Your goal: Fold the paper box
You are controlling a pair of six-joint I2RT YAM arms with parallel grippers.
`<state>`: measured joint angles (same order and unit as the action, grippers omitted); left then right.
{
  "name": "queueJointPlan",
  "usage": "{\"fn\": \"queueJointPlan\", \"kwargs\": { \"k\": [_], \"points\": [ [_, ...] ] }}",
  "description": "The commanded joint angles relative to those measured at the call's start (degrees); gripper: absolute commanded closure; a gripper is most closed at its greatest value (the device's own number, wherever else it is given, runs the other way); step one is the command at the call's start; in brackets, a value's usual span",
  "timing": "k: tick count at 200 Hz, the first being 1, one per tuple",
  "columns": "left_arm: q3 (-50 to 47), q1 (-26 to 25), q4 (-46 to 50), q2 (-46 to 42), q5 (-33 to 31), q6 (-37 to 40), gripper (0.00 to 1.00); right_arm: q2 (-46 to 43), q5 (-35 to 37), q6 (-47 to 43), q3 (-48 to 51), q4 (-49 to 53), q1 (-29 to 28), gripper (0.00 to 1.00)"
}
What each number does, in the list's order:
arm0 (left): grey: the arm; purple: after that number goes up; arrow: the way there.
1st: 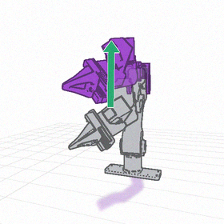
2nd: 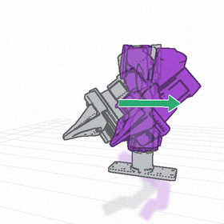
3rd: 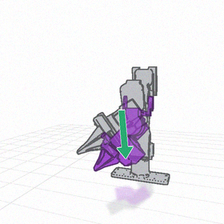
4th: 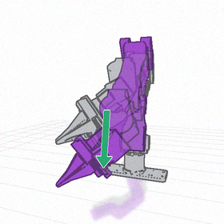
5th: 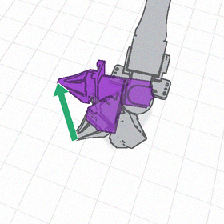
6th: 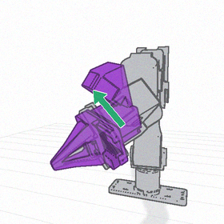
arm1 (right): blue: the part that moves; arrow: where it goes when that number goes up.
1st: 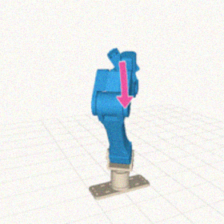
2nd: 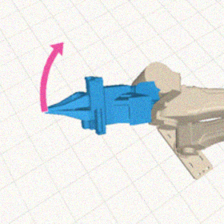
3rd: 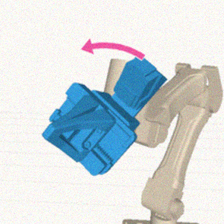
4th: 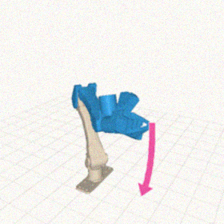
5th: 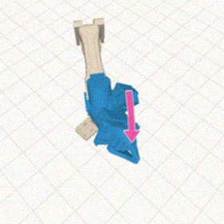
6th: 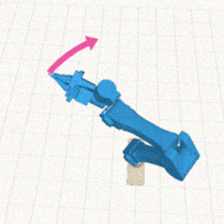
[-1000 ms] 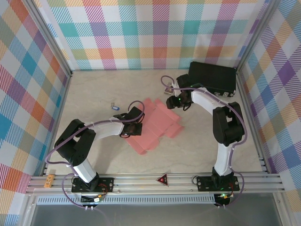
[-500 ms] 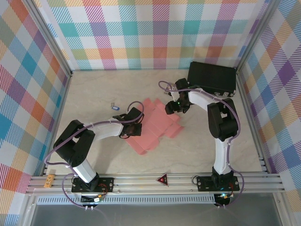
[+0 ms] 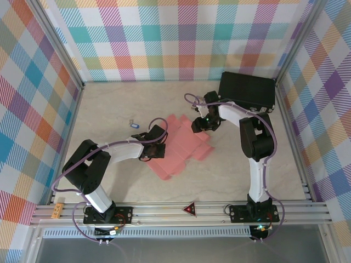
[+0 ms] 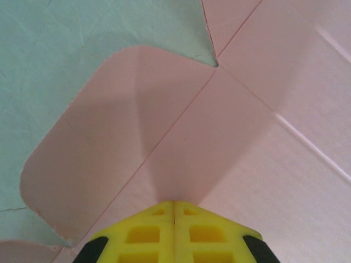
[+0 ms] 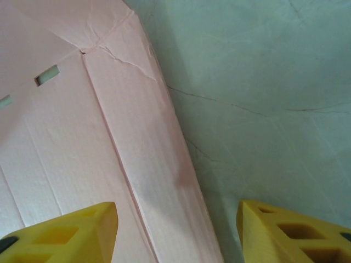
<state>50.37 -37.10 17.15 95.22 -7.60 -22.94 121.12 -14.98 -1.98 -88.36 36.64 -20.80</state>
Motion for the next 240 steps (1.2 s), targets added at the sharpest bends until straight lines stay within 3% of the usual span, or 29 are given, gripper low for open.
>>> {"fn": "queueJointPlan", "kwargs": {
  "k": [1, 111, 240],
  "points": [
    [-2.3, -0.3, 3.8, 0.5, 1.3, -0.5, 0.98, 1.6, -3.5, -0.6, -1.5, 2.6, 0.0, 0.41],
    [-1.9, -0.3, 3.8, 0.6, 1.2, -0.7, 0.98, -2.5, -10.0, -1.5, -2.0, 3.6, 0.0, 0.51],
    [-1.4, -0.3, 3.7, 1.2, 1.3, -0.7, 0.98, -2.3, -7.3, -5.2, -3.1, 6.4, -0.1, 0.74]
  ]
}}
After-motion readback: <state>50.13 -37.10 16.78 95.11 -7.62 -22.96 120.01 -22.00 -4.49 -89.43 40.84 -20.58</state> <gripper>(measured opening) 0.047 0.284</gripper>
